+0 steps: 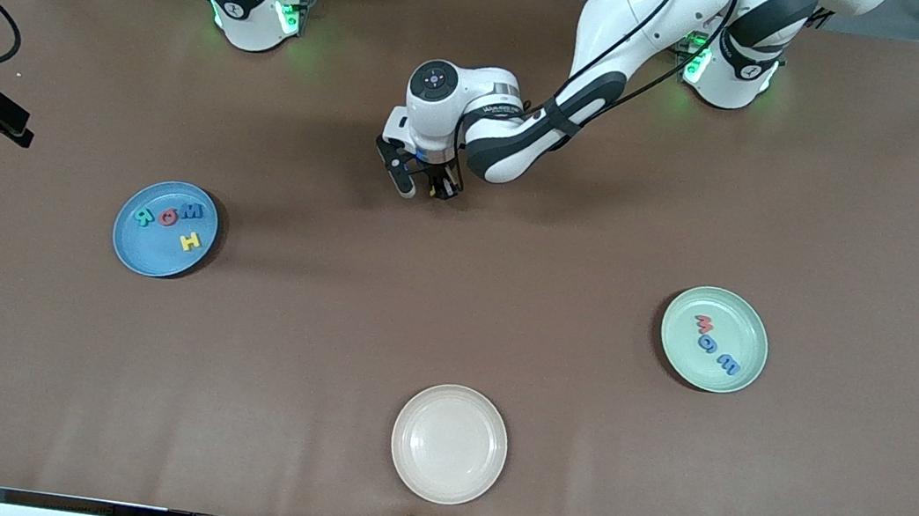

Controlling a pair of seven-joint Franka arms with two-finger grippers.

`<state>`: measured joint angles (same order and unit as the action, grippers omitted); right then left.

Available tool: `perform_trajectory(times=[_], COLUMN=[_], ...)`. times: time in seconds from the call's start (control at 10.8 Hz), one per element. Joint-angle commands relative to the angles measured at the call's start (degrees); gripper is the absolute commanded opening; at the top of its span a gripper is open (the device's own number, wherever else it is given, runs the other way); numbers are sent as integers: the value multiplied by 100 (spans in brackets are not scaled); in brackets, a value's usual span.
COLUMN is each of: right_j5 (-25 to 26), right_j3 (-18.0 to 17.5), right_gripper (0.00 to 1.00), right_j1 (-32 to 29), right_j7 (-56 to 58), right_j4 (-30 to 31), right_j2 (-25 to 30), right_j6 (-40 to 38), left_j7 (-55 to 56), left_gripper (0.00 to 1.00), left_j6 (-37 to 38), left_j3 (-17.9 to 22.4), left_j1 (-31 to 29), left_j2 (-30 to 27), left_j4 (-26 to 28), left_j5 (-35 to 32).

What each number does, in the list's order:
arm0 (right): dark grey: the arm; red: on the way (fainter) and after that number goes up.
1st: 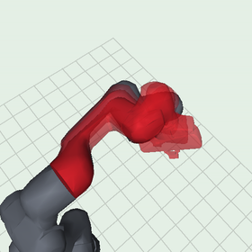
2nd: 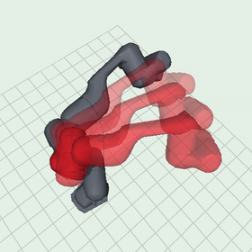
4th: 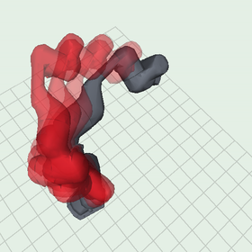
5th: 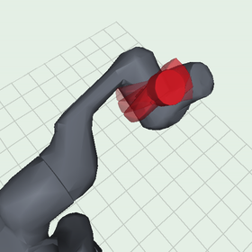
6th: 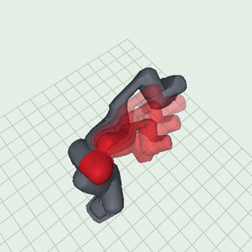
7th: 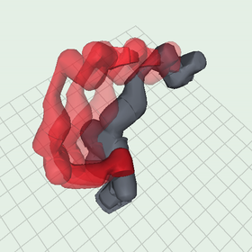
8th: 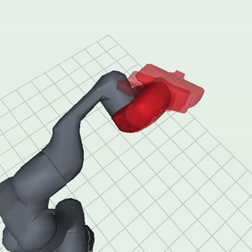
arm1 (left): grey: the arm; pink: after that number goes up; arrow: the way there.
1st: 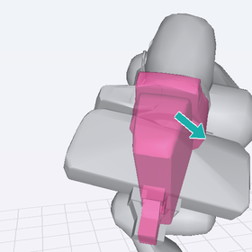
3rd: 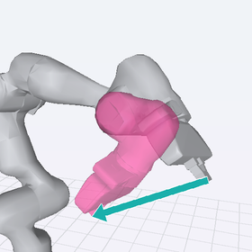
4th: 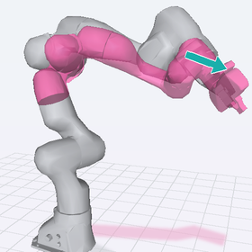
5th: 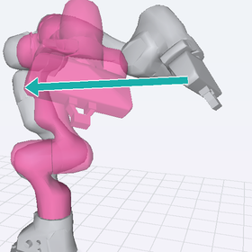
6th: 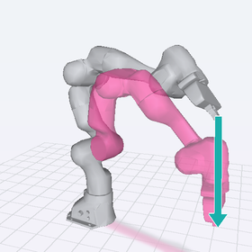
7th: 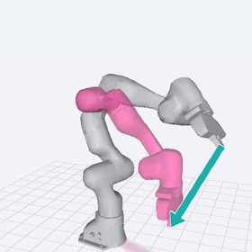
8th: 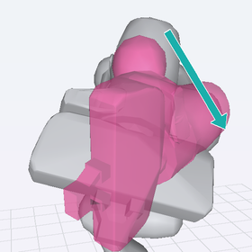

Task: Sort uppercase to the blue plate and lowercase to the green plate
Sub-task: 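Grasp the yellow h with the left gripper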

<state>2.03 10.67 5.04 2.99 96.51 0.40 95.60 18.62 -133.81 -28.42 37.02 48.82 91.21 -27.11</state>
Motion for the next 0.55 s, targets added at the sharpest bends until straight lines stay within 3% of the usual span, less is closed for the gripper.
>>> perform_trajectory(times=[0.0,0.28,0.46], right_j5=[-28,-72,-72], right_j3=[-39,-30,-39], right_gripper=[100,100,100], right_j1=[67,67,102], right_j7=[-27,-44,-44], right_j4=[-141,-281,-299], right_j2=[-66,-75,-119], right_j6=[-94,-111,-120], left_j7=[2,2,-86], left_gripper=[0,0,0], left_j6=[-14,598,1134], left_j3=[20,-41,-33], left_j1=[-115,-537,-1150], left_j2=[-144,-696,-1206], left_j4=[-50,-33,11], left_j5=[-49,21,617])
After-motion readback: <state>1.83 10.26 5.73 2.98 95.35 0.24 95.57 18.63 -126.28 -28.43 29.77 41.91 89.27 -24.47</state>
